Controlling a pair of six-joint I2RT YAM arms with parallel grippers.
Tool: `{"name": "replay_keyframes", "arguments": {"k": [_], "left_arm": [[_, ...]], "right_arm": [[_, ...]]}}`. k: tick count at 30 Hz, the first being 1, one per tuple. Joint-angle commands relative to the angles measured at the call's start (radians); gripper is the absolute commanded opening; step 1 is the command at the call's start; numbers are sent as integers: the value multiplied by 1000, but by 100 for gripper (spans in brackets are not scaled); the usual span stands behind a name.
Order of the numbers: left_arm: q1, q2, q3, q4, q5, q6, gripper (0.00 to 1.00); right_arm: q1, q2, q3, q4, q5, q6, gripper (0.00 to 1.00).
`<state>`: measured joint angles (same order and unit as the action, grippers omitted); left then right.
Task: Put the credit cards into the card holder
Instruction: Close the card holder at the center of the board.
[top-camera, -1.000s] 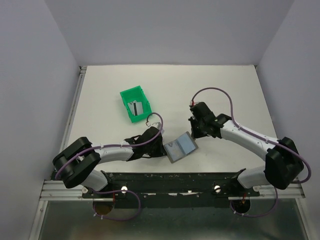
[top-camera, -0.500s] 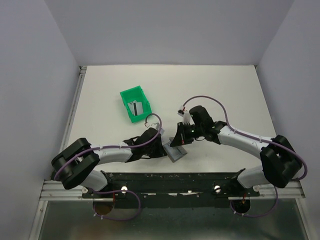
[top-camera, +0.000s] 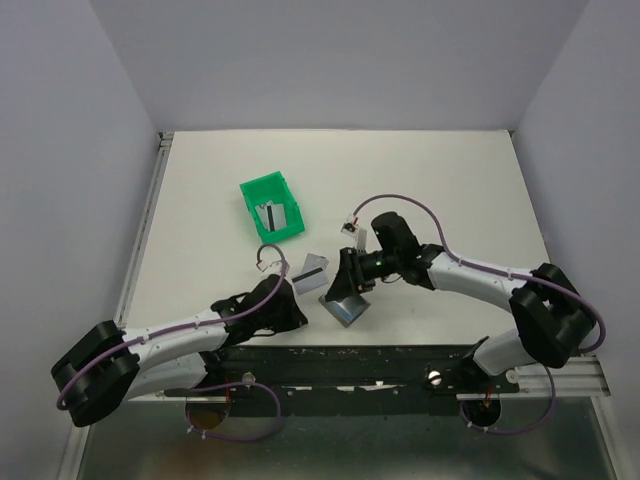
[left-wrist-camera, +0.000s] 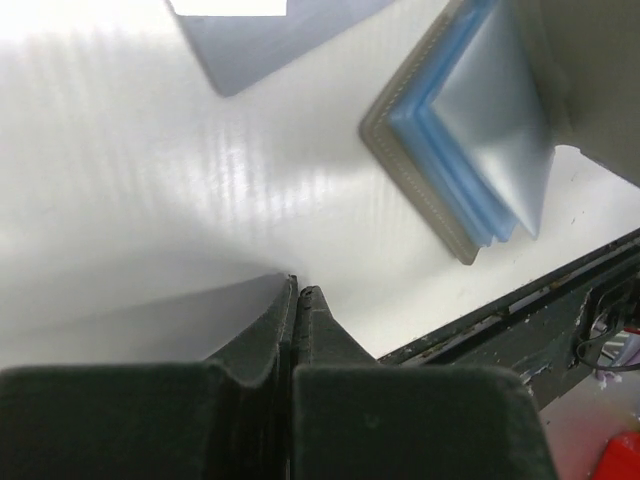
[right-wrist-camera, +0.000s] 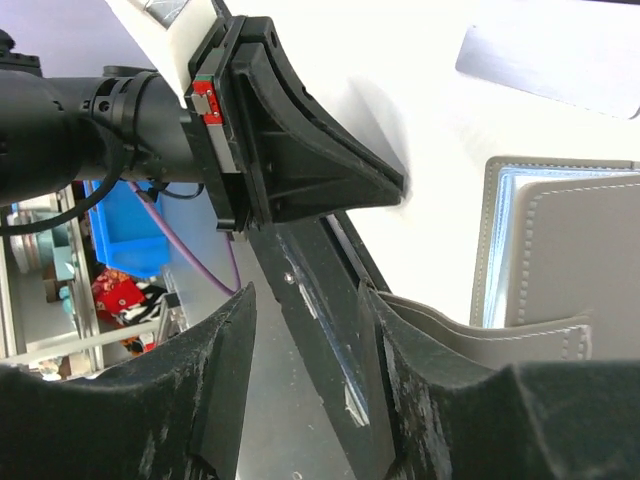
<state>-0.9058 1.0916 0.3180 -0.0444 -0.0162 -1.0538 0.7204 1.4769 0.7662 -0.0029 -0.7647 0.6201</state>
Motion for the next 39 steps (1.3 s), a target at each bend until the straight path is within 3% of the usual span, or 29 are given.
{"name": "replay_keyframes", "arguments": {"k": [1,6,11,13,16,20,24,32,39], "left_arm": [[-4,-119,-34,-124,-96,-35,0],[-2,-127,-30,-137,-105,-37,0],[-4,-102,-20,-120,-102,-37,0],[-2,-93,-10,-115,-99,-31,0],[-2,-69,7,-104,-94,-17,0],[-2,-36,32,-104,-85,-3,0],[-2,-30,32,-100,-83,-3,0],[-2,11,43,-78,-65,6,0],[-4,21,44,-71,-62,6,0]], "right_arm": [[4,-53,50,-43,-9,-20,54],[4,-160,77,-107,123,-54,54],[2,-308,79,-299,623,-71,52],[-4,-299,103,-408,830,-72,40],[-9,-215,153,-514,932,-103,26],[-9,-109,168,-499,871,-140,16],[-7,-40,160,-447,773,-174,13],[7,-15,94,-255,377,-229,12],[94,138,116,-244,337,-227,10]]}}
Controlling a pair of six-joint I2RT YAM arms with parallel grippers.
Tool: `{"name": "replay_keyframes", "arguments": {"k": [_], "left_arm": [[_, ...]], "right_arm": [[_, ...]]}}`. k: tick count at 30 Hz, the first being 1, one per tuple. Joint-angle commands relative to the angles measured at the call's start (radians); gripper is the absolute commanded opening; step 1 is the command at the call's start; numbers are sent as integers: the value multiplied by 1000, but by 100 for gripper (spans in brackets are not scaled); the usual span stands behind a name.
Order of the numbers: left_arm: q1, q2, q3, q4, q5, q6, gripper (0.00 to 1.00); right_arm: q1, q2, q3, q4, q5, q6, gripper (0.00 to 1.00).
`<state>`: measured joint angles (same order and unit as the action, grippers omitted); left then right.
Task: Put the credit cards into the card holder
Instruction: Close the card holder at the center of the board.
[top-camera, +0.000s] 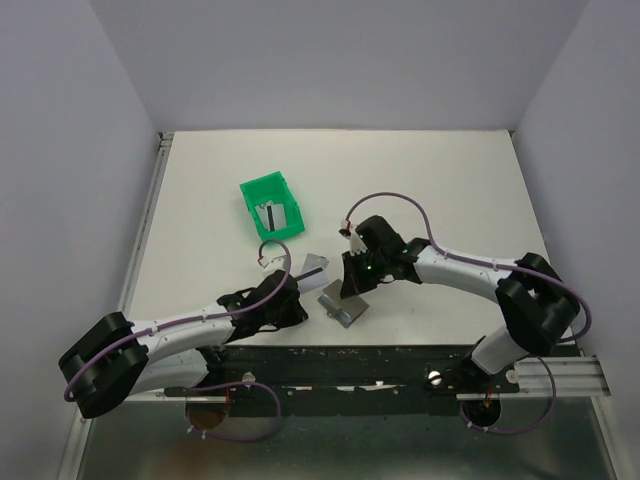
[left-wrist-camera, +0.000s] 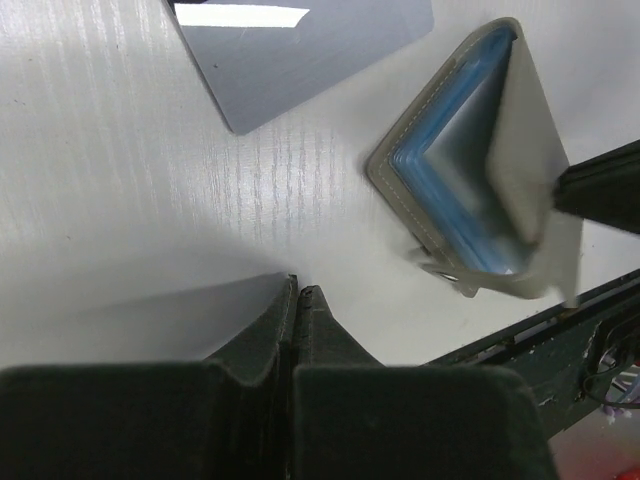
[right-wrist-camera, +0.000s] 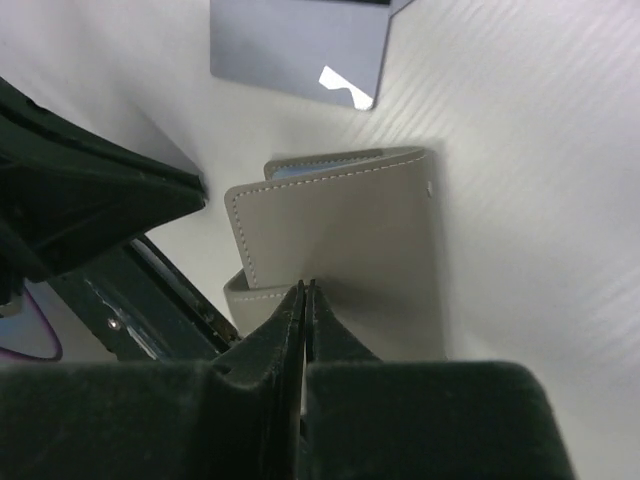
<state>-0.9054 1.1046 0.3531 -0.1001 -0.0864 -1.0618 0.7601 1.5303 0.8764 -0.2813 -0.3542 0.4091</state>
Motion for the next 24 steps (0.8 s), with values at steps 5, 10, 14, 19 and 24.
{"name": "replay_keyframes", "arguments": {"k": [5,10,14,19,24], "left_arm": [[-3,-15,17,-53,-7,14,0],[-4,-113,79,-104,-44,58,0],[-4,-134,158,-93,-36,123,0],[-6,-45,173,-23,40,152,0],[-18,41,159,49,111,135,0]], "right_arm": [[104,177,35,-7,47,-4,9],[105,195,18,-33,138,23,9],[104,180,-5,-18,138,48,9],[104,182,-17,17,101,95,9],[104,146,-24,53,72,135,11]]}}
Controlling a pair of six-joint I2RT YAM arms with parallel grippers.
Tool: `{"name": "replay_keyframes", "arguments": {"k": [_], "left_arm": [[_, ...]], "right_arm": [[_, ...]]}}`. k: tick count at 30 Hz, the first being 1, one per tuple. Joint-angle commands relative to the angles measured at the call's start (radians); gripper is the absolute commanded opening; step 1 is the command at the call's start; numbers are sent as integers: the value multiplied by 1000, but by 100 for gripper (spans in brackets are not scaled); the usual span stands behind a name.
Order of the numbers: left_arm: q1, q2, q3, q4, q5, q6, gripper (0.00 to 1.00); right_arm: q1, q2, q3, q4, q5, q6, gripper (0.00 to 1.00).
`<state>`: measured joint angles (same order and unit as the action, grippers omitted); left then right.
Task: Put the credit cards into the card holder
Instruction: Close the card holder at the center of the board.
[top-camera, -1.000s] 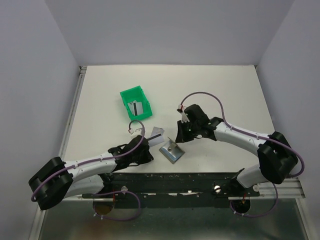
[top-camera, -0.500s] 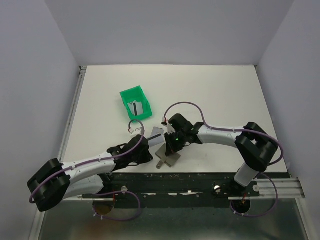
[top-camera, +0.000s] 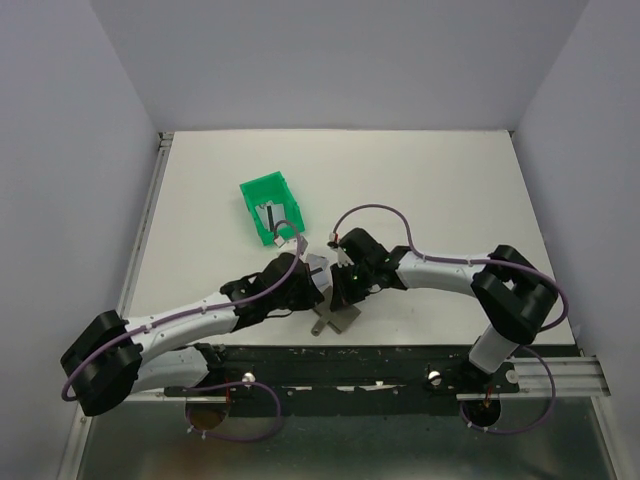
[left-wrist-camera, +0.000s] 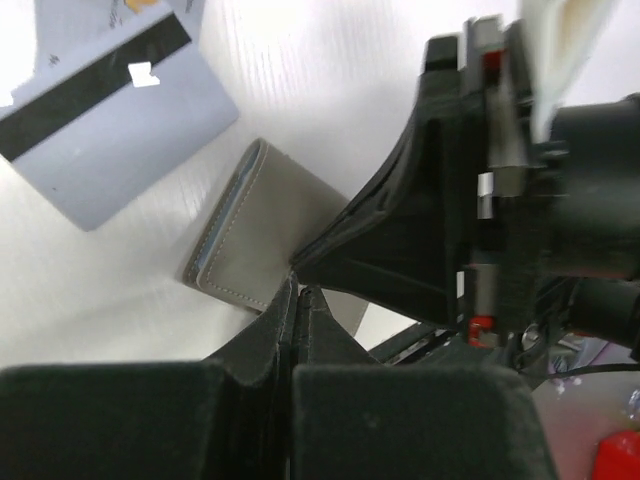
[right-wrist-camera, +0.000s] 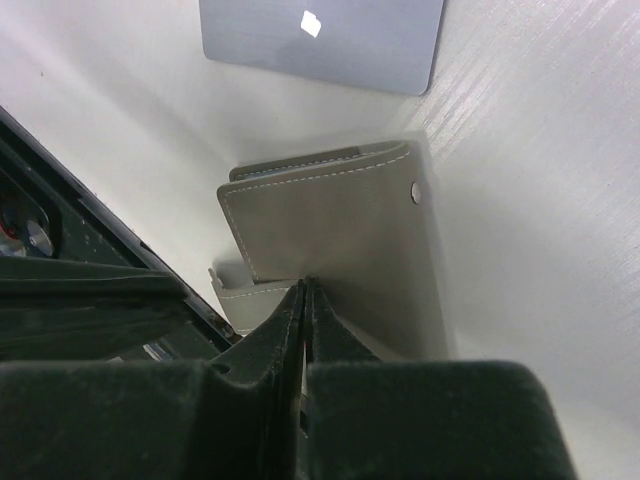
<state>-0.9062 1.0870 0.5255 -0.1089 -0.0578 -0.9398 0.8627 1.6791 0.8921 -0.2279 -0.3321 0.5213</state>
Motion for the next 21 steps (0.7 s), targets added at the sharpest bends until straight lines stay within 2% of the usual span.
{"name": "replay_keyframes", "arguments": {"k": [1,14,21], "left_arm": [[-17,74,-15,66,88,10,0],[-26,148,-67,95,196,10,0],[-30,134,-110,87,182,-11,0]], "right_arm": [[-1,-13,-38,1,50,29,12],[1,-61,-9,-14,30,46,15],[-22,-185,-4,-36,15,40,32]]}}
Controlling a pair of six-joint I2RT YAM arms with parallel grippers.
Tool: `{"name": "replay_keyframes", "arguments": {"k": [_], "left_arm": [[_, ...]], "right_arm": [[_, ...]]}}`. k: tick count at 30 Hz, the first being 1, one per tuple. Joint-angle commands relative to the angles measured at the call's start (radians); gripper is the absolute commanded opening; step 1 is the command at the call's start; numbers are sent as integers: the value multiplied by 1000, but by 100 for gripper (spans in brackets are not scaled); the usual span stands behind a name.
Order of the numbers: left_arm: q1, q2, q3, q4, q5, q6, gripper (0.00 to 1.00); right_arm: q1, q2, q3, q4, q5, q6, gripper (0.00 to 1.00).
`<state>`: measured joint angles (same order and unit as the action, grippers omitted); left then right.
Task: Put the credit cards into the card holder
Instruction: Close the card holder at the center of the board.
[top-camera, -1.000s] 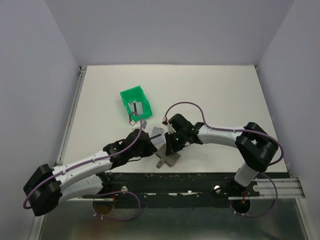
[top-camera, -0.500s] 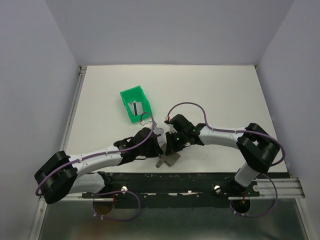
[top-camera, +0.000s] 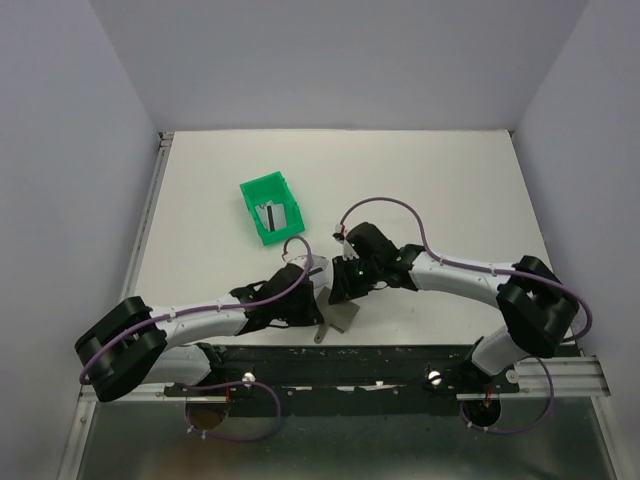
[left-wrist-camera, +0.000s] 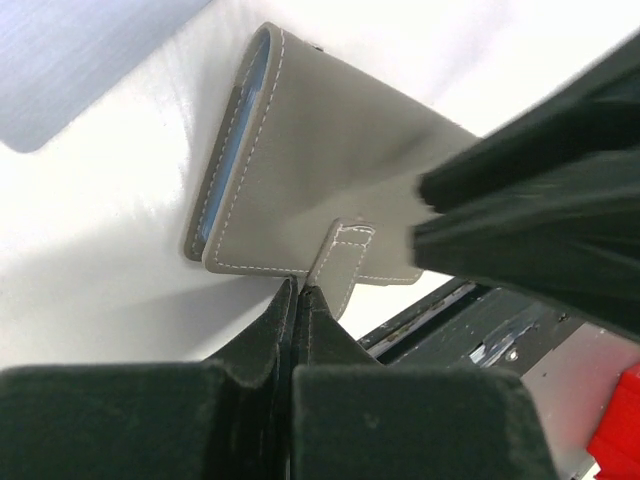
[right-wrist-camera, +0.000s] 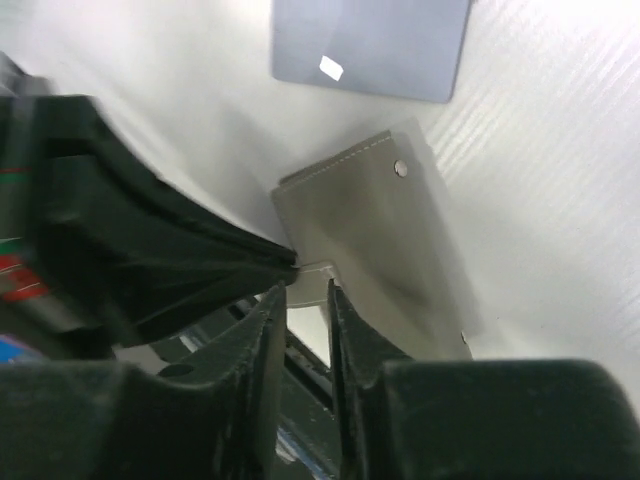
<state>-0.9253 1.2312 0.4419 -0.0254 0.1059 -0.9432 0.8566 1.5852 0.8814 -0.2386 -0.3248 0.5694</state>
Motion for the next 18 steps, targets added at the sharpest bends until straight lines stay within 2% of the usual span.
{"name": "replay_keyframes", "arguments": {"k": [1,6,10,14,18], "left_arm": [[-9,-6,-26,2,18,-8,0],[-9,39,-29,15,26,-9,0],[-7,54,-29,21,28,-11,0],[-9,63,-26,19,21,-11,0],[-9,63,-31,19,18,-14,0]], "right_arm": [[-25,-109,5,-31,6,-14,35],[-88,-143,-5,-102,49,-100,50],[-116,-102,-13,-119,11,-209,61],[-126,-41,-13,-110,-114,-299,64],[-136,-7,-38,-50,-213,-309,64]]}}
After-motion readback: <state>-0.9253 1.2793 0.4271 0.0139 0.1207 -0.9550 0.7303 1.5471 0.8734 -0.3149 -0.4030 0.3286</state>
